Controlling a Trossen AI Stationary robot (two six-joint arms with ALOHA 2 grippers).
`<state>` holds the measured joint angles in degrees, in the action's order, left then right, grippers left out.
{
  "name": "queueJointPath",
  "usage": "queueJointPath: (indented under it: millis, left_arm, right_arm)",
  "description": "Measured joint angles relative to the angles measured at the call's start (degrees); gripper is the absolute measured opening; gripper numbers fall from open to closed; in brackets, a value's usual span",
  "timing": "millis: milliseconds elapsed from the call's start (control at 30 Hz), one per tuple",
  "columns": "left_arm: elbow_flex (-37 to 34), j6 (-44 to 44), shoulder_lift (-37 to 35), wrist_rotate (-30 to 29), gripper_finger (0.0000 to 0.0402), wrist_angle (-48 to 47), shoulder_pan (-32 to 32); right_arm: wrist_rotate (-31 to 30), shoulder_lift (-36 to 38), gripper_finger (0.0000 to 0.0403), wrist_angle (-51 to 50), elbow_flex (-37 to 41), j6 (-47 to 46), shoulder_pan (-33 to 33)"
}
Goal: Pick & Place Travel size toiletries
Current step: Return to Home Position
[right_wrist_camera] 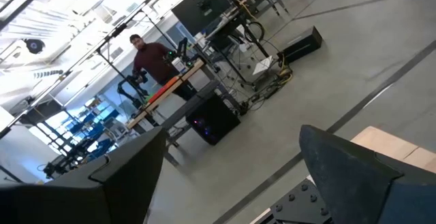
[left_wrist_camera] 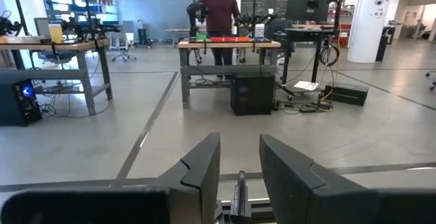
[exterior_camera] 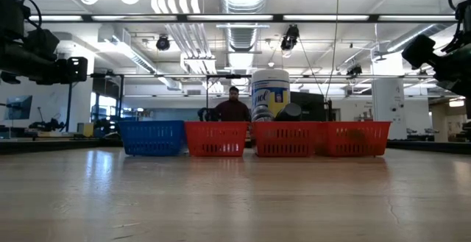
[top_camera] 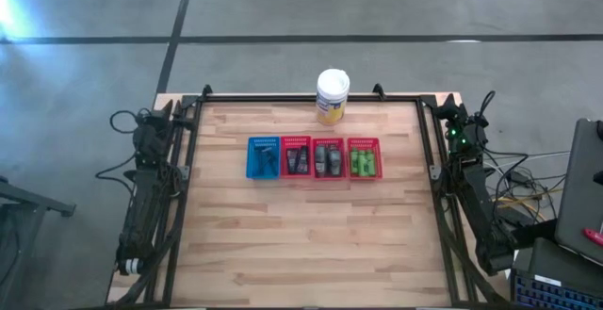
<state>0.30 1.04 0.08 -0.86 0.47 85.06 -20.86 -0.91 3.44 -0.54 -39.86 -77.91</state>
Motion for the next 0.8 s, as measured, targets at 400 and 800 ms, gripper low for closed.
queueJointPath:
  millis: [400, 800]
  left_arm:
    - [0.1, 0.0, 0.0, 0.0, 0.0110, 0.0, 0.0]
    - [0.3, 0.0, 0.1, -0.1, 0.0110, 0.5, -0.1]
  right_arm:
    - [0.0, 0.9, 0.0358, 0.1, -0.1, 0.0, -0.2]
    - [3.0, 0.9, 0.0328, 2.7, 0.0, 14.7, -6.8]
